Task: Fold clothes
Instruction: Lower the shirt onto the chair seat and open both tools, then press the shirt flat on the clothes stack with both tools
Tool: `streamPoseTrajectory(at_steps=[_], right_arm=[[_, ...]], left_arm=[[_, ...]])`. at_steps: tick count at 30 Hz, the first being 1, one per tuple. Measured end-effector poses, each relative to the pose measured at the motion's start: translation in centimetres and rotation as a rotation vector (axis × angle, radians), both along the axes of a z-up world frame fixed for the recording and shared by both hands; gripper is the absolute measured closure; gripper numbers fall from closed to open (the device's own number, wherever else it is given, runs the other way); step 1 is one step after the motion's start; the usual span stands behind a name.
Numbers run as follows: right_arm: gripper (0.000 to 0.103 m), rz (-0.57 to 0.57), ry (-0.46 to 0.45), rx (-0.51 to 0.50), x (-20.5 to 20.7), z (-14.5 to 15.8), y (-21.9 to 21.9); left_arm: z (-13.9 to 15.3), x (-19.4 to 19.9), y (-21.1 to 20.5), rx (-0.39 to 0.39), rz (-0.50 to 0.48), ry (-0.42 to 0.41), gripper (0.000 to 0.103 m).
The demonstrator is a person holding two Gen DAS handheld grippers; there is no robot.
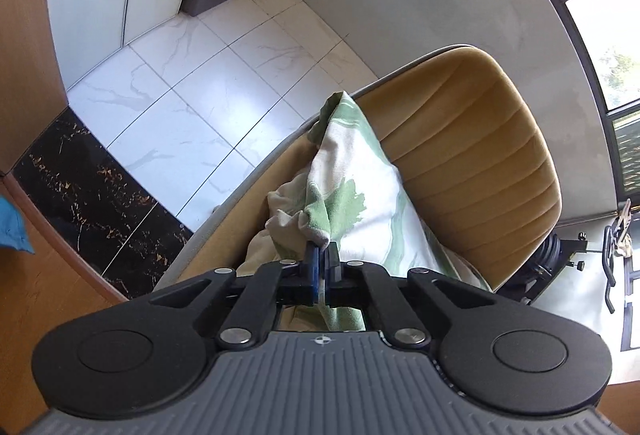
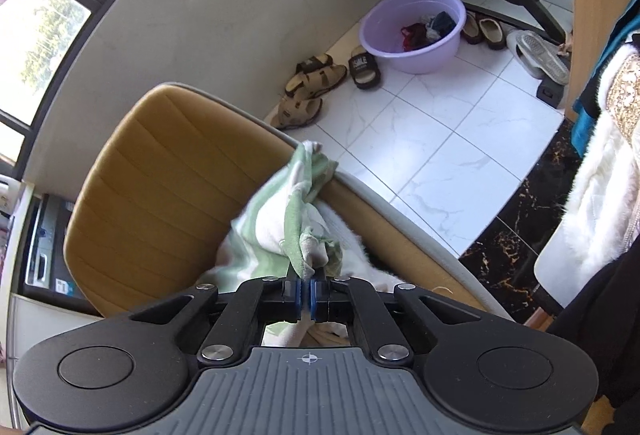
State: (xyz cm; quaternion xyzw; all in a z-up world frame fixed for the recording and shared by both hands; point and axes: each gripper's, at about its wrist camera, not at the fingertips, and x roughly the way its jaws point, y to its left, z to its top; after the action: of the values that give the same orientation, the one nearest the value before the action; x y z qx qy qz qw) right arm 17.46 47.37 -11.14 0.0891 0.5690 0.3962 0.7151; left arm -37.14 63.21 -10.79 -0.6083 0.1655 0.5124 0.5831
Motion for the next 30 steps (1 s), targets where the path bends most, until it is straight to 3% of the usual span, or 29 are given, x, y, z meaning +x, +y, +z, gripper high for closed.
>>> streamPoseTrajectory(at_steps=[2, 6, 9, 10, 11, 12, 14, 17, 18, 21, 25, 27, 30], right_arm=[[0.101, -0.005, -0.014, -0.017, 0.0, 0.1, -0.6], [0.101, -0.009, -0.007, -0.126, -0.2, -3.3, -1.1], [0.099, 0.013, -0.018, -0.173, -0.7, -5.0, -0.2], [0.089, 0.021, -0.027, -0.190, -0.9, -5.1, 0.1], [0.072, 0.027, -0.047, -0.211, -1.0, -4.6, 0.7], [0.064, 0.034, -0.078, -0.226, -1.0, -4.0, 1.1], [0.054, 0.049, -0.165, -0.230, -1.2, -2.2, 1.5], [0.039, 0.090, -0.330, -0.224, -1.7, 0.6, 2.6], [0.038, 0.118, -0.384, -0.210, -2.0, 1.4, 3.2], [0.033, 0.258, -0.452, -0.155, -3.0, 2.1, 7.0], [0.028, 0.418, -0.507, -0.129, -5.0, 0.7, 13.1], [0.027, 0.493, -0.508, -0.168, -5.9, -1.4, 16.2], [0.025, 0.586, -0.497, -0.250, -6.9, -4.8, 20.5]], left_arm=[[-1.6, -0.6, -0.6, -0.052, 0.021, 0.015, 0.101], [-5.2, 0.2, 0.1, -0.113, 0.016, 0.075, 0.100], [-5.1, 1.7, 1.9, -0.127, -0.044, 0.150, 0.090], [-4.5, 2.0, 2.4, -0.115, -0.065, 0.186, 0.080], [-3.7, 2.0, 2.8, -0.090, -0.075, 0.218, 0.075], [-2.8, 1.9, 3.0, -0.056, -0.078, 0.252, 0.065], [-0.7, 1.8, 3.5, 0.020, -0.092, 0.329, 0.061], [2.6, 4.2, 4.2, 0.207, -0.266, 0.407, 0.048], [3.2, 5.5, 4.6, 0.263, -0.338, 0.429, 0.043], [4.2, 9.6, 6.0, 0.379, -0.526, 0.443, 0.041], [2.6, 14.3, 7.8, 0.405, -0.709, 0.431, 0.040], [1.2, 16.2, 8.6, 0.405, -0.793, 0.433, 0.040], [-3.0, 16.3, 10.2, 0.313, -0.788, 0.446, 0.040]])
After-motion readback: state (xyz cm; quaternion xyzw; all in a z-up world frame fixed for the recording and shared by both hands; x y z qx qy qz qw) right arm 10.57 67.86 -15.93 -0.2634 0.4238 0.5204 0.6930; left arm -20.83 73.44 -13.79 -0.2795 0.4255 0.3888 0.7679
